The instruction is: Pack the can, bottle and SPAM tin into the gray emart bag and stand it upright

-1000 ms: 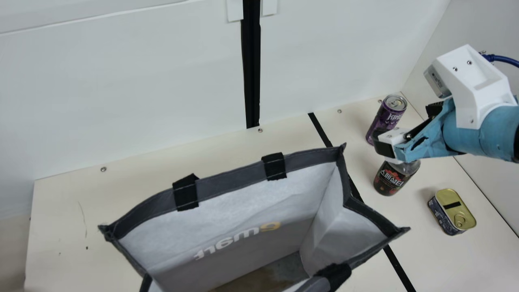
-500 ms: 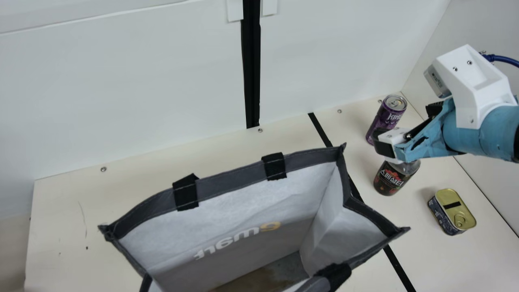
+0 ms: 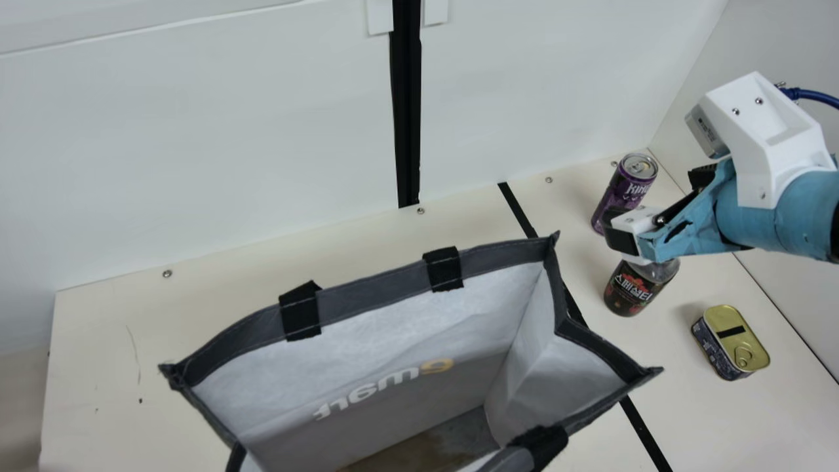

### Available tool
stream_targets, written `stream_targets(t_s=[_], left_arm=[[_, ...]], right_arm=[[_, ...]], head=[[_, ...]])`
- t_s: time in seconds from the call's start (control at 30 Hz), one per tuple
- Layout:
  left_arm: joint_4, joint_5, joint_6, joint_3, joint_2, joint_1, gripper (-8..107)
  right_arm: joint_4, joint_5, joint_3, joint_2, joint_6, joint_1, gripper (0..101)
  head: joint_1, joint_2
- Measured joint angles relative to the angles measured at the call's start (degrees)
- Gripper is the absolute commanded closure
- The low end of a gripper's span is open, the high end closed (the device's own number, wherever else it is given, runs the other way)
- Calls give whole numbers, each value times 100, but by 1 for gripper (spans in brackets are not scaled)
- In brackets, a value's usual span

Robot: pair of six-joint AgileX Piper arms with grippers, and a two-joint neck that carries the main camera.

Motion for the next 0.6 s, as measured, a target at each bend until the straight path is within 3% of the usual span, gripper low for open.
stream_targets(t_s=[0.6], left_arm=[[-22,-225,-8,-1320,1047,-638,9]], right_arm=[[0,0,0,0,0,0,6]], head=[[0,9]])
